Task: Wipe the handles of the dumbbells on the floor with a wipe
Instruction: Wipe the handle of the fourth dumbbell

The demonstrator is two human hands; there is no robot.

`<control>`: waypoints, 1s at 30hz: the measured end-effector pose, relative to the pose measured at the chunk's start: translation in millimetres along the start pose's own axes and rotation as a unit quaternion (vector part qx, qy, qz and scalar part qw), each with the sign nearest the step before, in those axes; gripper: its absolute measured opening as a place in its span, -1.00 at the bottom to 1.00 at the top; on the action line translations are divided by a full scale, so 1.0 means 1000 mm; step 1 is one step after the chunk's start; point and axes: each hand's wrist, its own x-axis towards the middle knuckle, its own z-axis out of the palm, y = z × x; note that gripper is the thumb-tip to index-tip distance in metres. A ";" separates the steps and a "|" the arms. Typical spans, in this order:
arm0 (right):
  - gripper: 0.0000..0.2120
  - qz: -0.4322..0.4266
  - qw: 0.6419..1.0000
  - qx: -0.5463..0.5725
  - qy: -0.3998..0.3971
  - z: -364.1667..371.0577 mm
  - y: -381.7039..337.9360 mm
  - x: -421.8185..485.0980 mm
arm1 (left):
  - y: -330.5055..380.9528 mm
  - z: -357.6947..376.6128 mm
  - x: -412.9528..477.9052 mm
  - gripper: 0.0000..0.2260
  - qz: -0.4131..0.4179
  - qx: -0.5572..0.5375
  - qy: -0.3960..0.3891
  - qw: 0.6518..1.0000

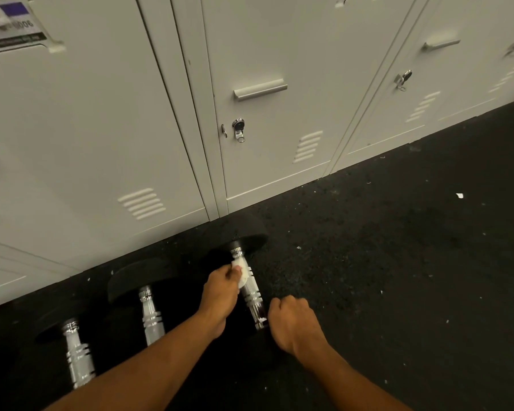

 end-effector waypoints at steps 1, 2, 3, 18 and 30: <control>-0.63 0.007 1.000 0.009 0.000 0.000 0.000 0.001 | 0.000 0.001 -0.007 -0.75 -0.002 0.020 -0.003 1.000; -0.63 0.009 1.000 0.010 0.001 0.000 0.000 0.001 | 0.000 0.001 -0.014 -0.74 -0.001 0.050 -0.006 0.999; -0.63 0.007 1.000 0.001 0.001 0.000 -0.001 0.001 | -0.002 0.002 -0.022 -0.73 -0.003 0.084 -0.010 0.996; -0.67 -0.013 0.998 -0.059 0.007 0.001 -0.001 0.000 | -0.010 0.013 -0.030 -0.74 -0.089 0.072 0.014 0.993; -0.68 -0.022 0.999 -0.038 -0.001 -0.002 -0.004 -0.004 | 0.042 0.009 0.003 -0.73 -0.077 0.034 0.149 0.985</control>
